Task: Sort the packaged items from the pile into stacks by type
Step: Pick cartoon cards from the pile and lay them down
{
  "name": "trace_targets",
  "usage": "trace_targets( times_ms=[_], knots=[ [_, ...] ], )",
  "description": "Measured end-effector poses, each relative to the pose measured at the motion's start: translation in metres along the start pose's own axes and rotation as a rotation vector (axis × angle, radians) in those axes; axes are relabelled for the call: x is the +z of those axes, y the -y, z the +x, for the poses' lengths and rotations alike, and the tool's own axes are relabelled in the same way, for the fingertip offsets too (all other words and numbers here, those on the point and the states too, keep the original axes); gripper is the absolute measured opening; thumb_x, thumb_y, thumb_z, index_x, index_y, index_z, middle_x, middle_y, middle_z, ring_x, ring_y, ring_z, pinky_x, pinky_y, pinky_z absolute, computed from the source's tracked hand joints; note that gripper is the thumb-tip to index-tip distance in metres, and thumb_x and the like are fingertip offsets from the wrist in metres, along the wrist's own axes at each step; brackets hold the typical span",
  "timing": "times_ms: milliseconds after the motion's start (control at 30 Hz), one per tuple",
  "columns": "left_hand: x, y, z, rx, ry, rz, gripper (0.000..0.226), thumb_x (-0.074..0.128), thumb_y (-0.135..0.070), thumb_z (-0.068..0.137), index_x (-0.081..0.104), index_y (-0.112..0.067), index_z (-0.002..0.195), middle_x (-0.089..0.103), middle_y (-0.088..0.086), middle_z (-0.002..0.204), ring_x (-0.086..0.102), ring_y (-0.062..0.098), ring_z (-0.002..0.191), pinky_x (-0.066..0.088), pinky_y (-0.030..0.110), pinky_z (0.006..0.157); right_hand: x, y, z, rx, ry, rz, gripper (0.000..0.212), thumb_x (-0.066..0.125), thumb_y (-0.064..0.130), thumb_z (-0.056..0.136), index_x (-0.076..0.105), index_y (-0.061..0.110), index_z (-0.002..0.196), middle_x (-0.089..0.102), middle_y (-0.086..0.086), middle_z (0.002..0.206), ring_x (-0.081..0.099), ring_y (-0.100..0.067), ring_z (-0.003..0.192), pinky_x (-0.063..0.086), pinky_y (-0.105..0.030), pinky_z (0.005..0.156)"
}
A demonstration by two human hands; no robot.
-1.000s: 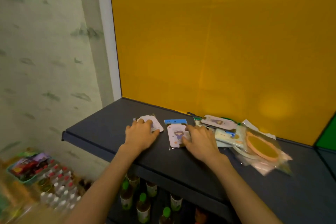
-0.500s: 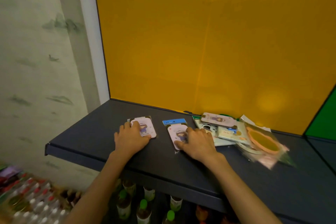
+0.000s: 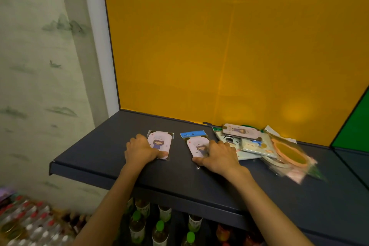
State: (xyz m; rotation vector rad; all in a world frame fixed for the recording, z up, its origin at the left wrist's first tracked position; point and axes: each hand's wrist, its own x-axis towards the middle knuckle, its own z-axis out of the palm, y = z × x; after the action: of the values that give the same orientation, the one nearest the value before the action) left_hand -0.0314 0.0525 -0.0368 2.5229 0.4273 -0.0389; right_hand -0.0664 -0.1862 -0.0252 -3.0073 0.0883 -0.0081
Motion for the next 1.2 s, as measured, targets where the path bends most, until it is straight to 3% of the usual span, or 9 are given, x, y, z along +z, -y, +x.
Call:
trace_targets(
  times_ms=[267, 433, 533, 667, 733, 833, 900, 1033, 1200],
  knots=[
    [-0.013, 0.000, -0.002, -0.033, 0.126, -0.173, 0.080, 0.094, -0.030, 0.059, 0.054, -0.005, 0.124, 0.058, 0.016, 0.123, 0.055, 0.032, 0.113, 0.050, 0.047, 0.096, 0.001, 0.005, -0.001, 0.046, -0.002, 0.065, 0.078, 0.065, 0.074, 0.072, 0.054, 0.018, 0.126, 0.059, -0.008, 0.125, 0.053, -0.028, 0.115, 0.046, -0.039, 0.090],
    [-0.018, 0.011, -0.012, 0.044, 0.199, -0.379, 0.053, 0.096, -0.019, 0.051, 0.063, -0.016, 0.093, 0.070, 0.008, 0.100, 0.065, 0.026, 0.092, 0.057, 0.045, 0.086, -0.002, 0.008, 0.000, 0.094, 0.021, 0.184, 0.082, 0.077, 0.066, 0.066, 0.052, 0.015, 0.125, 0.060, -0.008, 0.122, 0.056, -0.027, 0.112, 0.049, -0.037, 0.086],
    [-0.019, 0.019, -0.018, 0.090, 0.174, -0.498, 0.049, 0.089, -0.015, 0.065, 0.053, -0.022, 0.098, 0.065, 0.003, 0.105, 0.063, 0.024, 0.096, 0.056, 0.044, 0.087, -0.004, 0.008, -0.001, 0.132, 0.018, 0.272, 0.084, 0.085, 0.059, 0.061, 0.050, 0.014, 0.123, 0.058, -0.009, 0.123, 0.055, -0.028, 0.113, 0.046, -0.036, 0.082],
    [-0.017, 0.020, -0.032, 0.060, 0.265, -0.832, 0.029, 0.067, -0.002, 0.090, 0.055, -0.007, 0.115, 0.068, 0.012, 0.112, 0.069, 0.024, 0.093, 0.061, 0.041, 0.075, -0.004, 0.010, -0.004, 0.172, 0.013, 0.327, 0.092, 0.089, 0.054, 0.057, 0.049, 0.012, 0.129, 0.055, -0.011, 0.130, 0.053, -0.030, 0.119, 0.046, -0.037, 0.089],
    [-0.017, 0.019, -0.041, 0.039, 0.305, -0.987, 0.024, 0.060, -0.004, 0.095, 0.056, -0.006, 0.119, 0.068, 0.013, 0.111, 0.070, 0.025, 0.093, 0.063, 0.039, 0.067, -0.006, 0.010, -0.005, 0.212, 0.031, 0.350, 0.083, 0.088, 0.049, 0.064, 0.052, 0.009, 0.128, 0.055, -0.013, 0.131, 0.054, -0.030, 0.119, 0.047, -0.036, 0.091],
    [-0.012, 0.018, -0.049, 0.041, 0.313, -1.118, 0.021, 0.057, -0.009, 0.098, 0.057, -0.009, 0.119, 0.068, 0.010, 0.110, 0.069, 0.026, 0.097, 0.063, 0.039, 0.066, -0.010, 0.006, -0.012, 0.259, 0.111, 0.499, 0.077, 0.093, 0.045, 0.056, 0.060, 0.006, 0.114, 0.065, -0.008, 0.117, 0.061, -0.025, 0.105, 0.053, -0.037, 0.087],
    [-0.007, 0.014, -0.053, 0.044, 0.308, -1.184, 0.022, 0.057, -0.011, 0.098, 0.058, -0.010, 0.120, 0.068, 0.010, 0.111, 0.069, 0.026, 0.098, 0.063, 0.041, 0.067, -0.010, 0.001, -0.023, 0.263, 0.137, 0.703, 0.070, 0.098, 0.032, 0.050, 0.063, 0.007, 0.105, 0.071, -0.006, 0.105, 0.068, -0.022, 0.092, 0.059, -0.037, 0.074],
    [0.005, -0.004, -0.063, 0.080, 0.350, -1.238, 0.021, 0.056, -0.012, 0.099, 0.061, -0.013, 0.119, 0.071, 0.010, 0.110, 0.070, 0.026, 0.097, 0.063, 0.038, 0.066, -0.012, -0.019, -0.051, 0.307, 0.150, 1.137, 0.043, 0.081, 0.003, 0.078, 0.049, 0.008, 0.106, 0.073, -0.009, 0.093, 0.073, -0.019, 0.066, 0.058, -0.033, 0.048],
    [0.031, -0.047, -0.085, 0.191, 0.371, -1.245, 0.021, 0.056, -0.012, 0.099, 0.061, -0.016, 0.119, 0.070, 0.009, 0.114, 0.071, 0.025, 0.098, 0.062, 0.040, 0.070, -0.030, -0.065, -0.078, 0.322, 0.072, 1.379, 0.019, 0.056, 0.011, 0.099, 0.053, 0.020, 0.115, 0.074, -0.010, 0.102, 0.075, -0.027, 0.082, 0.062, -0.048, 0.059]
  ],
)
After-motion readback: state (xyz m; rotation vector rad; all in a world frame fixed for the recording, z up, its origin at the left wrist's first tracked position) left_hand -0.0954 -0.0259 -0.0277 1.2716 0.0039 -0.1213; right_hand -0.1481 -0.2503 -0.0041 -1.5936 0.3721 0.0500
